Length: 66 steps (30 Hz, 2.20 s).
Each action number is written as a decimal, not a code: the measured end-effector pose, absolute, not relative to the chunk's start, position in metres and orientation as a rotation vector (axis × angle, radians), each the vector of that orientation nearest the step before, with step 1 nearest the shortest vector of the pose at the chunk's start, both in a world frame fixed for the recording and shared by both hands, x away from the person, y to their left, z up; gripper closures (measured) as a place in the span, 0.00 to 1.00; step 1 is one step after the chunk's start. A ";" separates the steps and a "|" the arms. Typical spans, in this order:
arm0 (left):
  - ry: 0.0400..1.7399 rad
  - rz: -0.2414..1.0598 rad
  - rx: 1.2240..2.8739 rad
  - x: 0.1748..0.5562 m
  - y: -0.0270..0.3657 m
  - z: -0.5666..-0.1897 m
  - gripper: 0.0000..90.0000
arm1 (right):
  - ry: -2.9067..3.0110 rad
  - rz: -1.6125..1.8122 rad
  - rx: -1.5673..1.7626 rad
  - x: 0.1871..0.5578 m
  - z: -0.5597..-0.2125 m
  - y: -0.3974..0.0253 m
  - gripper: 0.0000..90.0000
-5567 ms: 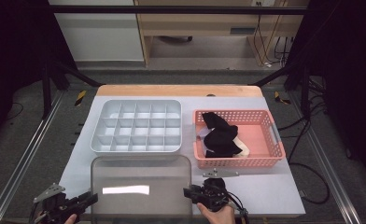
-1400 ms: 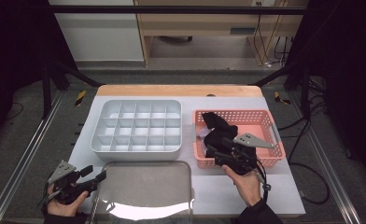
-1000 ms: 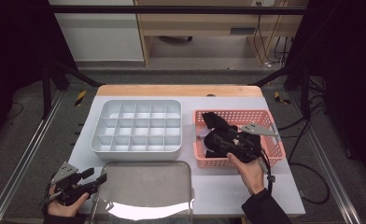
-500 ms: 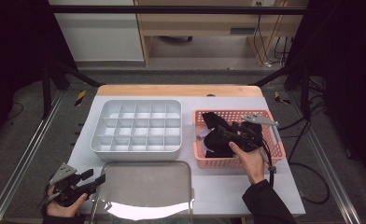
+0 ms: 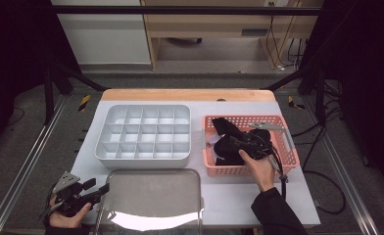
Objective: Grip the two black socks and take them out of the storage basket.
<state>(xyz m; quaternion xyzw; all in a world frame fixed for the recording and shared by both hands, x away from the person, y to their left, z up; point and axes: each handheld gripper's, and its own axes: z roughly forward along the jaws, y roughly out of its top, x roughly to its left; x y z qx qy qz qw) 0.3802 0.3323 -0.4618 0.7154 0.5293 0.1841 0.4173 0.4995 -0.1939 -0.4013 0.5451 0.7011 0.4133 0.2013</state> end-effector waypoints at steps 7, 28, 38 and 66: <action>1.328 0.464 1.802 0.380 0.330 -0.463 0.40 | 1.999 1.053 1.546 0.500 -0.409 -0.191 0.54; 1.330 0.454 1.815 0.382 0.330 -0.465 0.40 | 2.031 0.991 1.635 0.505 -0.418 -0.185 0.96; 1.327 0.455 1.819 0.382 0.330 -0.466 0.40 | 1.974 1.116 1.600 0.496 -0.404 -0.189 0.97; 1.324 0.448 1.833 0.383 0.327 -0.467 0.40 | 1.969 1.013 1.598 0.497 -0.410 -0.197 0.60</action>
